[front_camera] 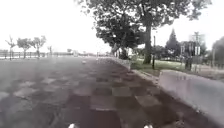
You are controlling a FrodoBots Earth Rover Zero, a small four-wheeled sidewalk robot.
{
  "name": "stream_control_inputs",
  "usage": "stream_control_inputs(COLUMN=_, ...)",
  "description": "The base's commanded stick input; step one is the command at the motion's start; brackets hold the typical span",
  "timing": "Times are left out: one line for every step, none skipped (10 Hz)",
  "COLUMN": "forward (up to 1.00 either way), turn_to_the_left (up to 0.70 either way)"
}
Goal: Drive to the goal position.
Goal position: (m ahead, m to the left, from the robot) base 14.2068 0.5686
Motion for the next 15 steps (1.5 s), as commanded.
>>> stream_control_inputs(forward=1.0, turn_to_the_left=0.0)
stream_control_inputs(forward=1.0, turn_to_the_left=0.0)
stream_control_inputs(forward=1.0, turn_to_the_left=0.0)
stream_control_inputs(forward=1.0, turn_to_the_left=0.0)
stream_control_inputs(forward=1.0, turn_to_the_left=0.0)
stream_control_inputs(forward=1.0, turn_to_the_left=0.0)
stream_control_inputs(forward=1.0, turn_to_the_left=0.0)
stream_control_inputs(forward=1.0, turn_to_the_left=0.0)
stream_control_inputs(forward=1.0, turn_to_the_left=0.0)
stream_control_inputs(forward=1.0, turn_to_the_left=0.0)
stream_control_inputs(forward=1.0, turn_to_the_left=0.0)
stream_control_inputs(forward=1.0, turn_to_the_left=0.0)
stream_control_inputs(forward=1.0, turn_to_the_left=0.0)
stream_control_inputs(forward=1.0, turn_to_the_left=0.0)
stream_control_inputs(forward=1.0, turn_to_the_left=0.0)
